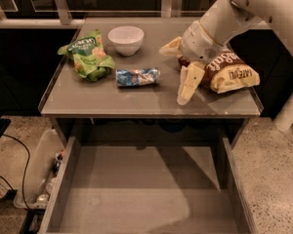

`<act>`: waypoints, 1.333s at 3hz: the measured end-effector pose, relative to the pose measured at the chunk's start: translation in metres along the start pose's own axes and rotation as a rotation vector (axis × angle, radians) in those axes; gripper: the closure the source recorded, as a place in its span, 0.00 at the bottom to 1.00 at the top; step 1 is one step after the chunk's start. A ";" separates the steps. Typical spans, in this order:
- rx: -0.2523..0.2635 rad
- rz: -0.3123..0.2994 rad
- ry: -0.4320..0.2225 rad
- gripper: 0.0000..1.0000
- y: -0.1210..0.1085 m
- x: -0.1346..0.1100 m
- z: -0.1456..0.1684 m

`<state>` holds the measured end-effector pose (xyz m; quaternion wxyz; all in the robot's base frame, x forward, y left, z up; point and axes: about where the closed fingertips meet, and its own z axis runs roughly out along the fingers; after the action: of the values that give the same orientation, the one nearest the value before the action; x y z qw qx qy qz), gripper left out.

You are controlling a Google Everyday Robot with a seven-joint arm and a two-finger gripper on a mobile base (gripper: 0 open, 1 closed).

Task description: Place redbull can into top drawer

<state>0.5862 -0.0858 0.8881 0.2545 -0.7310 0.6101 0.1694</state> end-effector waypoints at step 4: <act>0.053 0.325 0.019 0.00 -0.061 -0.004 0.039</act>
Offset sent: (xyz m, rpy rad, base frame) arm 0.0866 0.0213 -0.0056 -0.0557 0.1251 -0.3339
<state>0.6478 -0.0526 0.8690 0.2371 -0.6174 0.7269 0.1850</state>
